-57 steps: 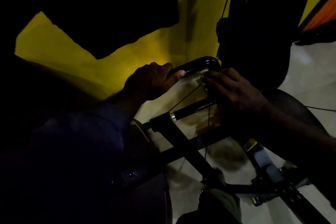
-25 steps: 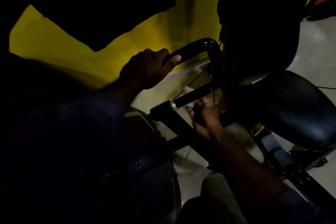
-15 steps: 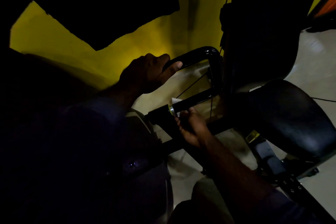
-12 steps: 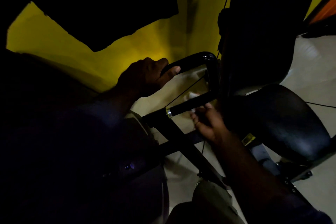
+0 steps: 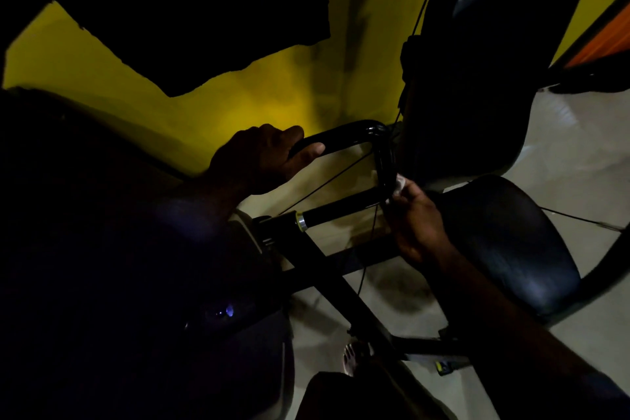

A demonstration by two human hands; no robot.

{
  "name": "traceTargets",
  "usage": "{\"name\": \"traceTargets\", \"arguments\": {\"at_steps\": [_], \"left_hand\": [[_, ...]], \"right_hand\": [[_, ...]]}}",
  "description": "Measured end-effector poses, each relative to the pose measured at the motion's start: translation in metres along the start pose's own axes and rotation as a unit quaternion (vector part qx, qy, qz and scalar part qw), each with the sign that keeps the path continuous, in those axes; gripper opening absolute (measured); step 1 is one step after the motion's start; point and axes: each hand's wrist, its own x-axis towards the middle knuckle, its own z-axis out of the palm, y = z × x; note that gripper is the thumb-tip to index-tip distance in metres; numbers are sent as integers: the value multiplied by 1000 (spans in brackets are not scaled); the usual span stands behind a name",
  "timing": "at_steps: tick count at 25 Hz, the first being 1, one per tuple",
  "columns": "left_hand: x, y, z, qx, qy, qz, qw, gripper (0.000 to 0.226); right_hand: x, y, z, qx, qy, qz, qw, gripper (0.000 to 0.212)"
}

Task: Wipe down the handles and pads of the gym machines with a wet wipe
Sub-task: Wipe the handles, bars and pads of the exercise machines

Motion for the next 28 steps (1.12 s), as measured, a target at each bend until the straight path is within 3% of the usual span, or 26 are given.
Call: {"name": "traceTargets", "arguments": {"at_steps": [2,4,7,13,19,22,25,28], "left_hand": [[-1,0,0,3,3,-1,1000,50],[-2,2,-1,7,5,-4,1000,50],[-1,1,1,15,10,-9,1000,50],[0,-1,1,9,12,1,1000,52],[0,-4,4,12,13,-6,1000,57],[2,-6,6,16,18,5,1000,58],[1,-4,4,12,17,3,1000,59],[1,-5,5,8,19,4,1000,59]], "right_hand": [[-5,-5,-1,-14,-60,41,997,22],[2,-34,3,-44,-65,65,995,27],[19,-68,18,-92,-97,-6,991,24],[29,-89,31,-224,-118,4,967,31],[37,-82,35,-208,-138,11,968,25],[37,-89,19,-207,-194,22,959,21],[44,-93,8,-233,-234,52,943,42],[52,-94,5,-302,-214,57,927,38]]}}
